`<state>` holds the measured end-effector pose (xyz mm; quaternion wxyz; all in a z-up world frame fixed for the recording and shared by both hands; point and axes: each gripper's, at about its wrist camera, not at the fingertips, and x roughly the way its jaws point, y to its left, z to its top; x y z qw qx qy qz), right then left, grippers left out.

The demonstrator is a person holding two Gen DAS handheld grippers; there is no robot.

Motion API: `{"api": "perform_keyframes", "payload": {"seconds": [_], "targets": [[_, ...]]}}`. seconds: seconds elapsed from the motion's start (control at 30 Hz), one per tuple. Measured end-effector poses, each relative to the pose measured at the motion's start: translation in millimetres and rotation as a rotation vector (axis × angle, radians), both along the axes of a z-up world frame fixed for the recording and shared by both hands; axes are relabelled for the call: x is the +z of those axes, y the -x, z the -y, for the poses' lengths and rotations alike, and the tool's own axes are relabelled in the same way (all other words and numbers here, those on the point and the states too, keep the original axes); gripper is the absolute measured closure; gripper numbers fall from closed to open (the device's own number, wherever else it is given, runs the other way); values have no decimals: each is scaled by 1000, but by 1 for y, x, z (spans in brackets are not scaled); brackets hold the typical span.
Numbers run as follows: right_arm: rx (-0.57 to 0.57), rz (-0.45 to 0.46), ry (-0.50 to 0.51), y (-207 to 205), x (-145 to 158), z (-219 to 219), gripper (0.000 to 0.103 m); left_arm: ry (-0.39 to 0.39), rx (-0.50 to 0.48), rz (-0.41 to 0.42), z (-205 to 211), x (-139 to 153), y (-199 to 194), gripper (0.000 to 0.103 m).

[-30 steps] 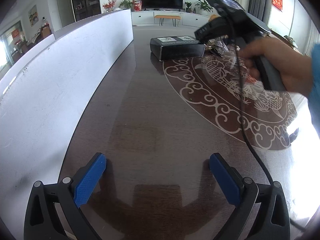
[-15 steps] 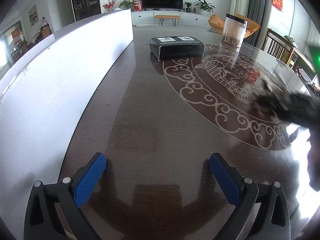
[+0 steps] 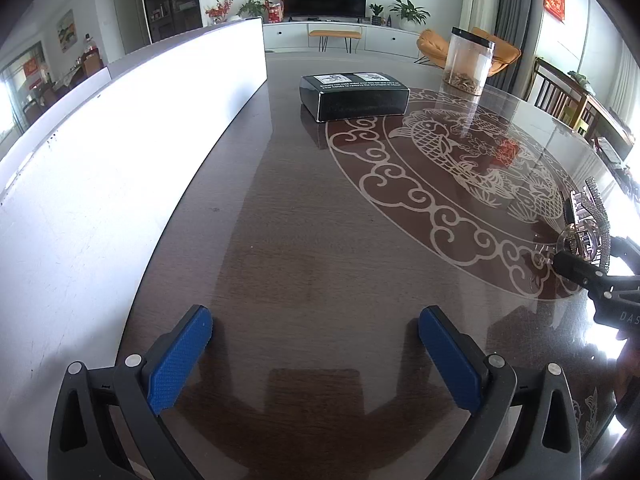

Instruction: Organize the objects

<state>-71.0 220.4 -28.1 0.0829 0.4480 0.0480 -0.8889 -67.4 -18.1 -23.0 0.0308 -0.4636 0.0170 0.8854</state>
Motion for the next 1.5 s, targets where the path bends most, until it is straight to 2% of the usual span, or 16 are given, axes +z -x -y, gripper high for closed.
{"api": "perform_keyframes", "payload": {"seconds": [0.1,1.5], "targets": [[0,12,-4,3,-2,2,0,-1,0,0,0,0,0,0],[-1,14,-4,2,-3,2,0,0,3,0,-1,0,1,0]]}}
